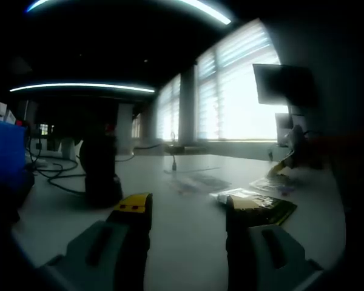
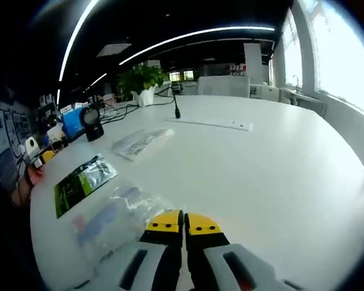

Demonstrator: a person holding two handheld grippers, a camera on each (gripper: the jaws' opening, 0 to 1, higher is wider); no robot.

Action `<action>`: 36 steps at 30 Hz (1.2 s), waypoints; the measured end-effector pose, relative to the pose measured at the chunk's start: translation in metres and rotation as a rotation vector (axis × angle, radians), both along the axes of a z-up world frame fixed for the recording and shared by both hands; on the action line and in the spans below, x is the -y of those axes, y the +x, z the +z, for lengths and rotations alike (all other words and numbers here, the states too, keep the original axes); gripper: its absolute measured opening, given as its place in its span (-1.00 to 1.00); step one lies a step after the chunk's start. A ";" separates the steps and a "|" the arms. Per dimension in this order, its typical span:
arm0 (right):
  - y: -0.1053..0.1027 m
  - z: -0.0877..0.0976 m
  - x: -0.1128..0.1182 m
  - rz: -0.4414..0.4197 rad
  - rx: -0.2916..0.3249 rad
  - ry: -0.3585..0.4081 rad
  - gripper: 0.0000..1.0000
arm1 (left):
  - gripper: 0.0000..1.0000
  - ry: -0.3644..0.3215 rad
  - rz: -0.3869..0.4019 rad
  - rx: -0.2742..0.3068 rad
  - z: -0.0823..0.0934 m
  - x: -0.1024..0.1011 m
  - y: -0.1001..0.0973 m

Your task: Clip sheet goods on table flip sheet goods clip sheet goods scan sheet goods put sheet goods back to table

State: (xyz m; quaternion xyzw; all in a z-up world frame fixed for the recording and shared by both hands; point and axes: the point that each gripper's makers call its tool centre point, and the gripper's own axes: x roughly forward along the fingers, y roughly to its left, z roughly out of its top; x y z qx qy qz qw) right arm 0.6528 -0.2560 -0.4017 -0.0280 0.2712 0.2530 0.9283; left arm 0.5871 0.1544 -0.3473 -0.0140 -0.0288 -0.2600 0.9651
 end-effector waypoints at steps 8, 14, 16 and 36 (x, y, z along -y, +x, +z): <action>-0.001 0.014 0.001 -0.008 0.015 0.066 -1.00 | -0.17 0.000 0.000 0.001 0.000 0.000 0.000; -0.004 0.029 -0.001 -0.005 0.038 0.092 -1.00 | -0.17 0.002 -0.001 0.002 0.000 0.000 0.000; -0.006 0.034 -0.003 -0.001 0.047 0.097 -1.00 | -0.18 0.002 -0.001 0.002 0.000 0.000 0.000; -0.030 0.117 -0.063 0.079 0.195 0.169 -1.00 | -0.18 0.000 0.000 0.003 0.001 -0.001 0.001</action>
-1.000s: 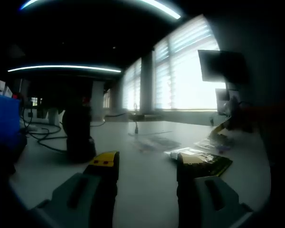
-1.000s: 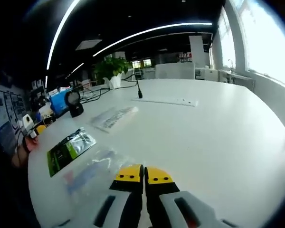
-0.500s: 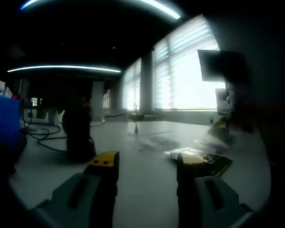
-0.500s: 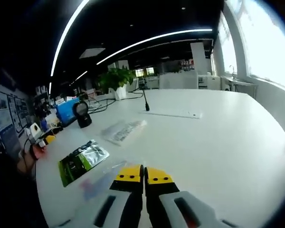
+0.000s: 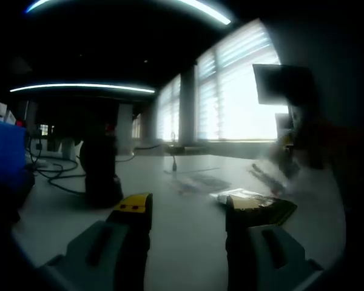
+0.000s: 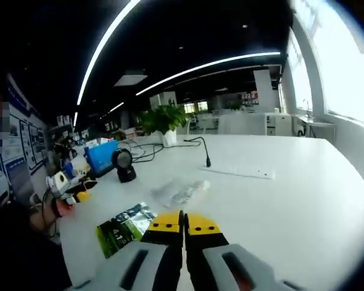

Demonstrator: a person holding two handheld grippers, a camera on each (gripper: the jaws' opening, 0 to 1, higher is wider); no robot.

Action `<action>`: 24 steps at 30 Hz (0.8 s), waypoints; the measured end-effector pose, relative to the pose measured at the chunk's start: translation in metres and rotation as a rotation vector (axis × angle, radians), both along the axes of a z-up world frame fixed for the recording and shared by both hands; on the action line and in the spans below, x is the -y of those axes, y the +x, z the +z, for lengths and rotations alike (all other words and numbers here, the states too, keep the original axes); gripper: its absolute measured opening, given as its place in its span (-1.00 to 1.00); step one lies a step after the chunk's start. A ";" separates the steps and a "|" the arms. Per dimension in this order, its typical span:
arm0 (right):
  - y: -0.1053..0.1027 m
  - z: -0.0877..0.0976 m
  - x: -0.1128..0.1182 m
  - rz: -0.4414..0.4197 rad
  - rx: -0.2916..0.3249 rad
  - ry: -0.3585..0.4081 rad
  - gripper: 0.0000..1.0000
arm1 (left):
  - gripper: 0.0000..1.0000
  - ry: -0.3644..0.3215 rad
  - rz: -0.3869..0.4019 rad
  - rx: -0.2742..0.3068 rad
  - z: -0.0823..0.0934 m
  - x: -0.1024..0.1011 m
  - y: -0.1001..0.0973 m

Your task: Clip sheet goods on table flip sheet goods clip sheet goods scan sheet goods put sheet goods back to table

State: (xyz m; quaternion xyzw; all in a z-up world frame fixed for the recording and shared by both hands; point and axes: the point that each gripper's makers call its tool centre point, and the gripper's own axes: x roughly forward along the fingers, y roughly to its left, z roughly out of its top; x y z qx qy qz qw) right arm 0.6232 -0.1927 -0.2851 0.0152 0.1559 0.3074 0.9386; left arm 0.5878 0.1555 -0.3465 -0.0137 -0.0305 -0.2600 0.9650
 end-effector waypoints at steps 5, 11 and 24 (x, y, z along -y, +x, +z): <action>-0.008 0.020 -0.017 0.031 0.031 0.002 -1.00 | -0.18 -0.001 0.000 0.001 0.000 0.000 0.000; -0.009 0.040 -0.028 0.055 0.063 0.008 -1.00 | -0.18 -0.002 -0.001 0.001 0.001 0.000 0.000; -0.008 0.071 -0.036 0.074 0.107 0.010 -1.00 | -0.18 -0.005 -0.003 0.003 0.001 -0.001 0.001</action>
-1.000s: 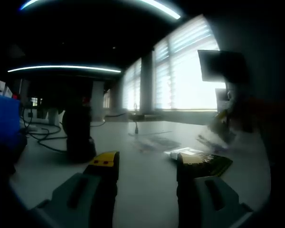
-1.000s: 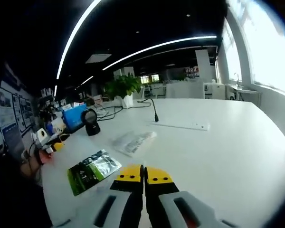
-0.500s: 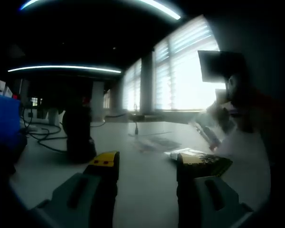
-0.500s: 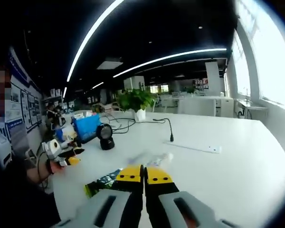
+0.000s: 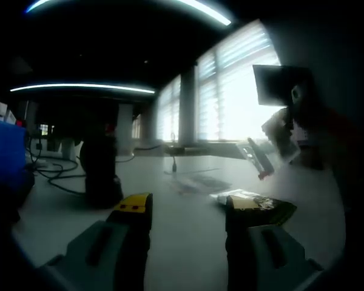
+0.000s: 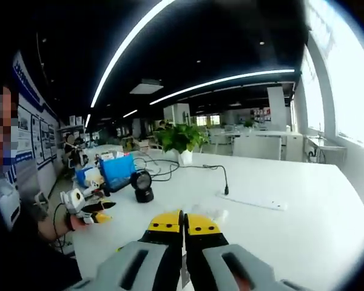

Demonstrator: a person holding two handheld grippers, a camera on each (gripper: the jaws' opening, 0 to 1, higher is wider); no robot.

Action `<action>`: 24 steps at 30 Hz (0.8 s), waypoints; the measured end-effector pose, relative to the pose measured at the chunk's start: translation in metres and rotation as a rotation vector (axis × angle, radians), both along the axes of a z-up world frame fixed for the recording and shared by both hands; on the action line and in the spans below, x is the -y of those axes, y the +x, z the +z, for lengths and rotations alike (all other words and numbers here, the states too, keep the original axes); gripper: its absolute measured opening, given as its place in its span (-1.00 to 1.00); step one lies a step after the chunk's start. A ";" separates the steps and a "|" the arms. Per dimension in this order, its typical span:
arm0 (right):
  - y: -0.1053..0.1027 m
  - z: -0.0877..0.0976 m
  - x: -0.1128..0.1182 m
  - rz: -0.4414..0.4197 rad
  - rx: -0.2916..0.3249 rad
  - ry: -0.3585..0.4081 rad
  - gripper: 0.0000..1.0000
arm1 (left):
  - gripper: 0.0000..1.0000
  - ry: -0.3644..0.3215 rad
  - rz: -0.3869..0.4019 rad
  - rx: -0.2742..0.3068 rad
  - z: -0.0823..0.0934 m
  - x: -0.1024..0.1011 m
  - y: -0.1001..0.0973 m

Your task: Clip sheet goods on table flip sheet goods clip sheet goods scan sheet goods put sheet goods back to table

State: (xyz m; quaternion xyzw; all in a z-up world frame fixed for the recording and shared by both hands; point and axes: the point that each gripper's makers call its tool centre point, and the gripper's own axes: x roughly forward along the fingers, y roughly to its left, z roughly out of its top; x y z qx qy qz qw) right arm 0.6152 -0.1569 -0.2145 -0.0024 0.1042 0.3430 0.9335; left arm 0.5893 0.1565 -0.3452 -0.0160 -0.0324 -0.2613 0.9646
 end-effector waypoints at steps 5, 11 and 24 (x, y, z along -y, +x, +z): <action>0.002 0.008 -0.003 0.006 0.009 -0.004 -1.00 | -0.18 0.002 -0.001 0.000 0.000 0.000 0.000; 0.000 0.021 -0.019 0.035 0.029 -0.003 -1.00 | -0.18 0.000 0.000 -0.001 0.000 -0.001 0.001; 0.009 0.045 -0.049 0.051 0.064 0.036 -1.00 | -0.18 -0.009 -0.002 0.001 0.001 -0.002 0.000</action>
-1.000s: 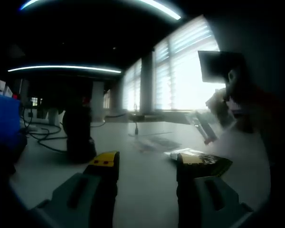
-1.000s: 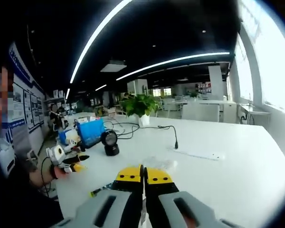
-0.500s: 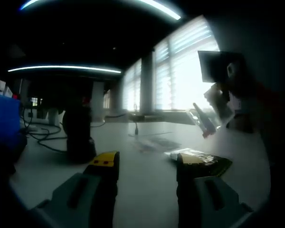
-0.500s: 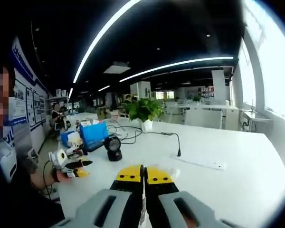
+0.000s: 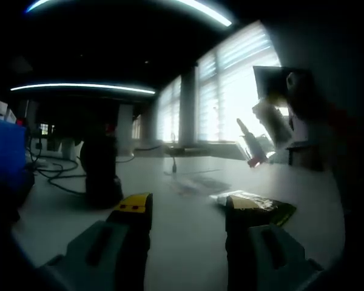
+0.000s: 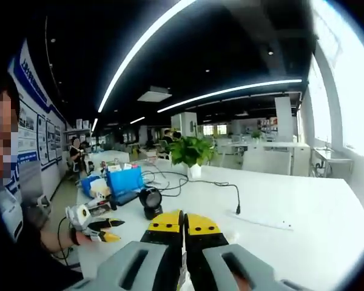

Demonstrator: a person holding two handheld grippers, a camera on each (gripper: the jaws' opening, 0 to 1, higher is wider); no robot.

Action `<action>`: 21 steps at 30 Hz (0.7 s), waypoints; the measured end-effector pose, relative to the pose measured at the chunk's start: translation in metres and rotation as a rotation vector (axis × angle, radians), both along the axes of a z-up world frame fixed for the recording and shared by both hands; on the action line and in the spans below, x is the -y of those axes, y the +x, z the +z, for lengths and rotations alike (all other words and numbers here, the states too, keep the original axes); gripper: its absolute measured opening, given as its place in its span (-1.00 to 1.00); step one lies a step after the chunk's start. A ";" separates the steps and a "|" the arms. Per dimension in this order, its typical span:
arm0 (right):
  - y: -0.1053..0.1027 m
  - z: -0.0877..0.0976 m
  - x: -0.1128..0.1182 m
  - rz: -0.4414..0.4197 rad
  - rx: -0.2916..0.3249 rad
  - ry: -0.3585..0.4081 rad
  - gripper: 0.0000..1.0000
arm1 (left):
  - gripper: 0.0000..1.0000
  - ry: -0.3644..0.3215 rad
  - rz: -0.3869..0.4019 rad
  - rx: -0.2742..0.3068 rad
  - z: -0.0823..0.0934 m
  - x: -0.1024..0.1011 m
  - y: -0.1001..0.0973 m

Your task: Clip sheet goods on table flip sheet goods clip sheet goods scan sheet goods put sheet goods back to table

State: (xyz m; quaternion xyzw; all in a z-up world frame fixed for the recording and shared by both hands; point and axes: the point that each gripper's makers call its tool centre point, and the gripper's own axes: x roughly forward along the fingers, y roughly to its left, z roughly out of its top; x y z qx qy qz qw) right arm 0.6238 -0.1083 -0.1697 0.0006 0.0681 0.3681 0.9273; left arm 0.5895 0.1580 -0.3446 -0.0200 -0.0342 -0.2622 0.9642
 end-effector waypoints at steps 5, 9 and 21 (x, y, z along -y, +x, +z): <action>0.010 0.004 -0.009 0.006 0.001 0.001 -1.00 | -0.18 -0.003 0.000 0.001 0.001 0.000 -0.001; 0.016 0.007 -0.018 0.007 -0.007 0.027 -1.00 | -0.18 -0.003 -0.001 -0.001 0.000 0.000 -0.001; 0.035 -0.008 -0.048 0.010 -0.031 0.021 -1.00 | -0.18 -0.007 0.000 -0.003 0.000 0.001 -0.002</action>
